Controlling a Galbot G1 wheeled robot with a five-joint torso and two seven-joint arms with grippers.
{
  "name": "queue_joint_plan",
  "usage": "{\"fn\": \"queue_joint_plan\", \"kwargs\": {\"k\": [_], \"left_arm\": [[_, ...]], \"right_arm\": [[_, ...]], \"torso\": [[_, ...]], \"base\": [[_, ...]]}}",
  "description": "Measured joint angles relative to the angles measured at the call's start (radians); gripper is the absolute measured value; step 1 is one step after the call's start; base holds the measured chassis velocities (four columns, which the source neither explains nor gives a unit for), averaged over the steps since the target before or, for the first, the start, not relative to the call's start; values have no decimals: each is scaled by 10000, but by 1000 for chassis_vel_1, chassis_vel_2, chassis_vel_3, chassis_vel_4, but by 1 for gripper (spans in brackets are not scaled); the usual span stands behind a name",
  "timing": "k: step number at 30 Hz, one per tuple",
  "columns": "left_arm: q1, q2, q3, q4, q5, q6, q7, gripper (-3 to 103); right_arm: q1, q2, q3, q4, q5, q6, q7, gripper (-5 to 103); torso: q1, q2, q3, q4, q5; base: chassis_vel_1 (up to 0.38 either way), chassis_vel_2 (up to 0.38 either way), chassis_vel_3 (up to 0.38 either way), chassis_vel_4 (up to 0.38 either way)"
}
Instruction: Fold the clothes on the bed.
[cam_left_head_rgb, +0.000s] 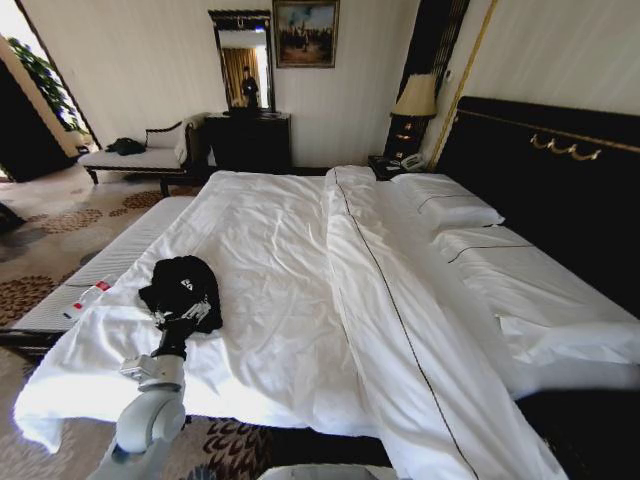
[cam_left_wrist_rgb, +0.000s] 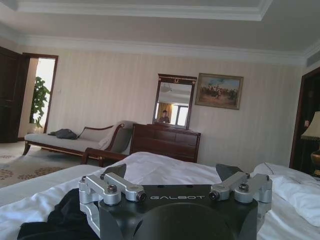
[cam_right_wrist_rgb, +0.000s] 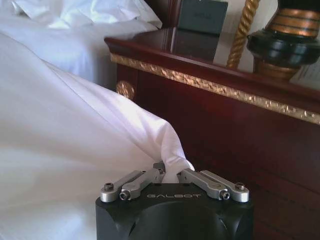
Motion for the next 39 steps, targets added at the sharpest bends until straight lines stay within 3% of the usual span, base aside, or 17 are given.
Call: {"fn": "queue_joint_plan", "kwargs": {"k": [7,13,18,19,22,23,25,26,27,28,30,31,33,34,36,37,39], "left_arm": [[-35,91,-41,51,-35,31,-10,100],[-45,18,-12,142,30,76,-13,100],[107,-55,-82,132,158,80,-13,100],[194,-67,-136,107,199,75,-13,100],[320,-75,-226,38,255,59,-12,100],[436,-83,-323,-45,297,50,-12,100],[507,-94,-383,-106,322,49,-12,100],[557,-106,-427,-149,342,48,-12,100],[638,-123,-491,-222,372,48,-12,100],[789,-169,-596,-341,433,47,-12,100],[875,-204,-646,-401,475,46,-12,100],[956,-242,-683,-457,517,46,-12,100],[1145,-363,-733,-580,638,39,-12,100],[1198,-414,-735,-615,682,39,-12,100],[1252,-474,-737,-658,734,37,-12,100],[1305,-545,-740,-702,781,36,-12,100],[1354,-618,-749,-742,814,35,-12,100]], "right_arm": [[513,-13,148,-1043,-21,195,-103,2],[371,-3,-228,-250,302,3,18,2],[108,3,-400,603,16,248,-188,4],[1,3,-392,842,-274,479,-300,14],[-222,3,-266,1344,-881,893,-468,14],[-434,3,-72,1866,-1509,1274,-531,25],[-607,2,93,2315,-1984,1517,-537,25],[-721,2,194,2614,-2253,1646,-535,36],[-931,-1,347,3137,-2598,1807,-502,36],[-1311,-1,469,3995,-2761,1908,-368,47],[-1505,-2,476,4439,-2692,1907,-278,47],[-1628,-1,447,4770,-2556,1862,-188,58],[-1625,-1,269,5037,-2353,1639,-82,58],[-1541,-2,188,4995,-2353,1564,-50,69],[-1434,-3,64,4875,-2399,1454,17,69],[-1371,-2,-109,4732,-2408,1241,163,79],[-1385,-3,-331,4656,-2149,876,433,79]], "torso": [[1,0,0,-4,1],[-1,0,1,-20,1],[0,-1,2,-7,3],[0,0,2,-8,3],[0,0,2,-7,3],[0,0,1,-7,3],[0,0,1,-7,4],[0,0,1,-7,3],[0,0,1,-4,-1],[0,0,1,-5,-2],[0,0,1,-5,-2],[0,0,1,-7,-3],[-1,1,1,-7,-3],[-1,0,1,-7,0],[-1,1,0,-4,1],[0,0,0,-4,4],[0,0,1,-5,5]], "base": [[0,0,0,0],[0,0,0,0],[0,0,0,0],[0,0,0,0],[0,0,0,0],[0,0,0,0],[0,0,0,0],[0,0,0,0],[0,0,0,0],[0,0,0,0],[0,0,0,0],[0,0,0,0],[0,0,0,0],[0,0,0,0],[0,0,0,0],[0,0,0,0],[0,0,0,0]]}}
